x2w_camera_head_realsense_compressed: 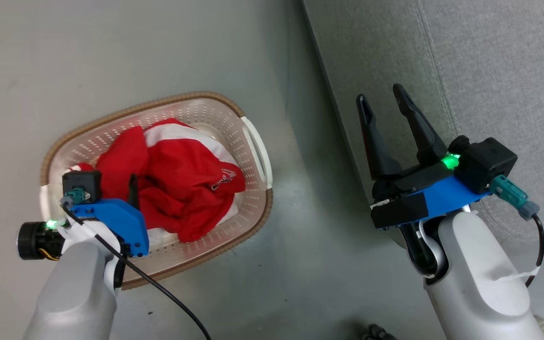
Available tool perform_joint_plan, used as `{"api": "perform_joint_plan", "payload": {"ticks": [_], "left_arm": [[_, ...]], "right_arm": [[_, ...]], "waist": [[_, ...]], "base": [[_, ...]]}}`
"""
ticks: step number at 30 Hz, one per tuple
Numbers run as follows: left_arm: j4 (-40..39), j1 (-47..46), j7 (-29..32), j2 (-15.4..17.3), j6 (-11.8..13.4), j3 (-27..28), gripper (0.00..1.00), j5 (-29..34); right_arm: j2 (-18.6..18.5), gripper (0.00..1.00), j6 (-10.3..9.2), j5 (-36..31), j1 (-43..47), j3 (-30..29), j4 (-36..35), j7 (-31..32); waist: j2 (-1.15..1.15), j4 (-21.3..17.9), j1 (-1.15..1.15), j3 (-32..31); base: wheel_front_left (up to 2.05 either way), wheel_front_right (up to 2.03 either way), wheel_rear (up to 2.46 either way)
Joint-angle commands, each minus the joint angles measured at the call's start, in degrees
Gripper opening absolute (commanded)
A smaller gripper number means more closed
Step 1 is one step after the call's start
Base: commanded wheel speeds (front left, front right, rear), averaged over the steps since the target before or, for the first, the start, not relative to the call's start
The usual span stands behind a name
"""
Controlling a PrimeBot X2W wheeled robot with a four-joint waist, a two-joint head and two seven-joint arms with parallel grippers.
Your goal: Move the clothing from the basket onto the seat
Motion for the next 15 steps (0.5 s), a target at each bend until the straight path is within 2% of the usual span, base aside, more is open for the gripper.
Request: {"api": "perform_joint_plan", "payload": {"ticks": [1, 12, 15], "left_arm": [[0.4, -1.5, 0.4, 0.6, 0.6, 0.3, 1.0, 0.3], [4.9, -4.5, 3.8, 3.9, 6.5, 2.1, 1.0, -0.4], [5.9, -4.9, 5.2, 4.1, 6.9, 2.2, 1.0, -0.8]], "right_arm": [[-0.1, 1.0, 0.03, 0.7, -1.2, 0.2, -0.5, -0.3], [-0.1, 1.0, 0.03, 3.8, -1.0, 1.9, -2.5, -0.3], [-0.1, 1.0, 0.03, 4.4, -1.1, 2.4, -2.7, -0.3]], "waist": [[0.0, -2.3, -0.01, 2.4], [0.0, -5.4, -0.01, 6.5], [0.0, -5.8, -0.01, 7.2]], "base": [[0.0, 0.0, 0.0], [0.0, 0.0, 0.0], [0.0, 0.0, 0.0]]}}
